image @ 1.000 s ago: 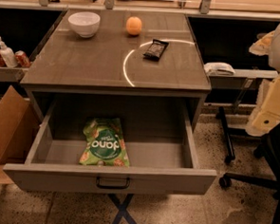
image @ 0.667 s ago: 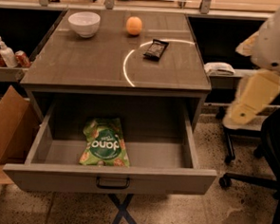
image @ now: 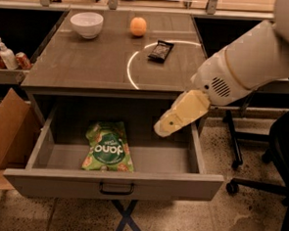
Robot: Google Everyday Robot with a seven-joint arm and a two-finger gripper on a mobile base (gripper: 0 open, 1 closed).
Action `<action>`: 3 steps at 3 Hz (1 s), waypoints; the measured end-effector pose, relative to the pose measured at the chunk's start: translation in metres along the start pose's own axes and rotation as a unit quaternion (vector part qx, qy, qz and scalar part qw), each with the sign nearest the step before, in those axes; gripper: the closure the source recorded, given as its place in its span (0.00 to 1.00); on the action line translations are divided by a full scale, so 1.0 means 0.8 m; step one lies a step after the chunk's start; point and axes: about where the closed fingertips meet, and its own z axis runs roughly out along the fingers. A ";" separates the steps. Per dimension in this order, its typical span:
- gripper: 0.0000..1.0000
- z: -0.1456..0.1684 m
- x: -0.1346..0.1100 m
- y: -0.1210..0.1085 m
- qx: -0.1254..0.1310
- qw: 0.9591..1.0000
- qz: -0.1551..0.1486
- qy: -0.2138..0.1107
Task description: Pick green rice chip bag from top drawer and place on counter
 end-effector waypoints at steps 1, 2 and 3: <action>0.00 0.000 -0.009 0.000 0.004 1.000 0.000 -0.011; 0.00 0.015 -0.008 0.003 0.002 1.000 0.010 -0.013; 0.00 0.081 -0.009 0.014 0.000 0.999 0.039 0.000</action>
Offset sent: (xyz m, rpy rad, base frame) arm 0.0101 0.0197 -0.0216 0.0489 0.0098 -0.0502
